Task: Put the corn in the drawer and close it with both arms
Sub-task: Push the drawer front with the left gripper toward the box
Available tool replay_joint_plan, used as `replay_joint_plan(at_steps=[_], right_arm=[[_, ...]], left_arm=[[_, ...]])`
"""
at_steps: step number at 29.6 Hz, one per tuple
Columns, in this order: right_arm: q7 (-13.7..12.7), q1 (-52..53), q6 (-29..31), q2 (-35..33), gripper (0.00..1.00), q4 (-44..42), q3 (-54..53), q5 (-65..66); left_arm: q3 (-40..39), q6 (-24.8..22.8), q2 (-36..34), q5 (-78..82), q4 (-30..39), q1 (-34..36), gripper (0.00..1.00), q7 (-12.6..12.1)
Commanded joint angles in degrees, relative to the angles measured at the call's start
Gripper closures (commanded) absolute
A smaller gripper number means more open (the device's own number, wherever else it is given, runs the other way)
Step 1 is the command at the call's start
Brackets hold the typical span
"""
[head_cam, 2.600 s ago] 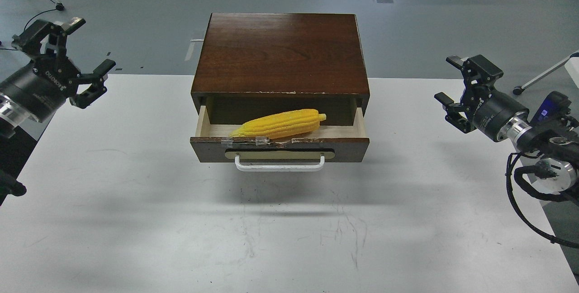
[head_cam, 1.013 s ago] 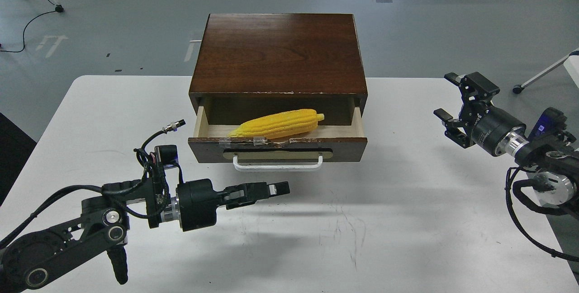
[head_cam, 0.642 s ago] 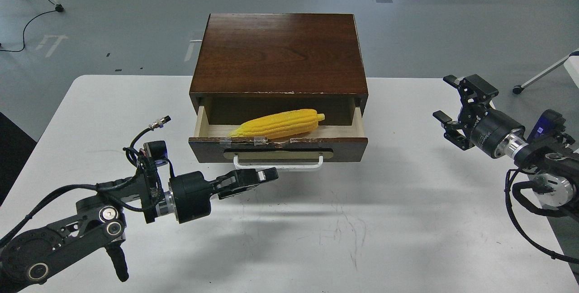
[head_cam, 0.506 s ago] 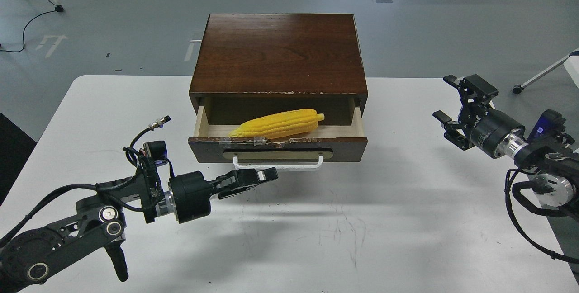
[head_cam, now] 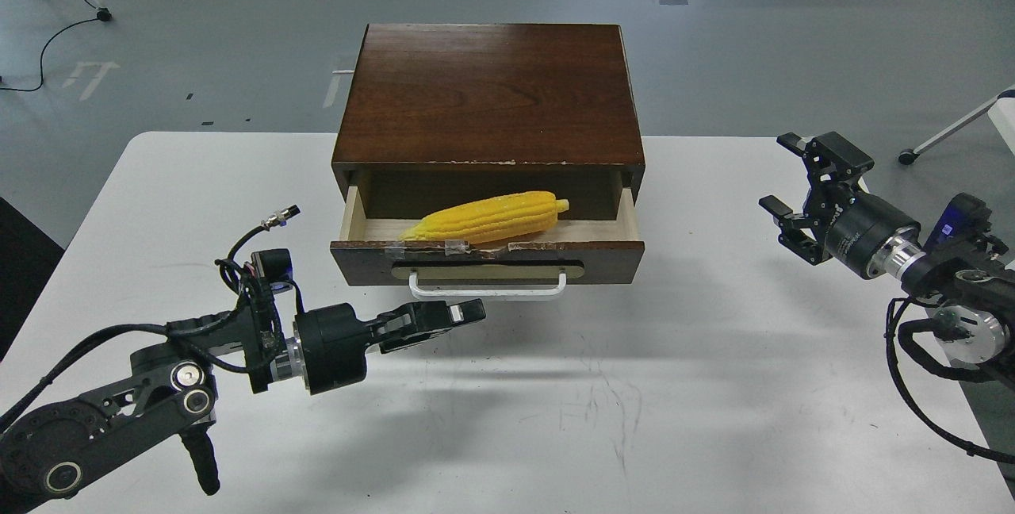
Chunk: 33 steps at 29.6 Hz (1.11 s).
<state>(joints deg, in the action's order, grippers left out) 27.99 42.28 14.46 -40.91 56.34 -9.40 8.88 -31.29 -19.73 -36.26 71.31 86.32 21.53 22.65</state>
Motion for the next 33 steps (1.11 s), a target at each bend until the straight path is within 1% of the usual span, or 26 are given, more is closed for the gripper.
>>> replay_joint_plan(at_steps=[1,17,26,33], right_arm=[[0.0,-0.1,0.0,0.0,0.01,0.0,0.0,0.0],[0.0,-1.0,0.0,0.1,0.01,0.0,0.0,0.0],[0.0,-1.3,0.0,0.7,0.01,-0.1,0.0,0.1],[0.0,-1.8,0.0,1.0,0.01,-0.1,0.0,0.1]], left_arm=[[-0.1,0.0,0.0,0.0,-0.2,0.1,1.0,-0.1],[-0.5,0.1,0.6,-0.5,-2.8,1.0,1.0,-0.1],[-2.1,0.0,1.0,-0.5,-5.3,1.1,1.0,-0.1],[-2.2,0.0,1.3,-0.7,-7.6,2.5,1.0,0.1]])
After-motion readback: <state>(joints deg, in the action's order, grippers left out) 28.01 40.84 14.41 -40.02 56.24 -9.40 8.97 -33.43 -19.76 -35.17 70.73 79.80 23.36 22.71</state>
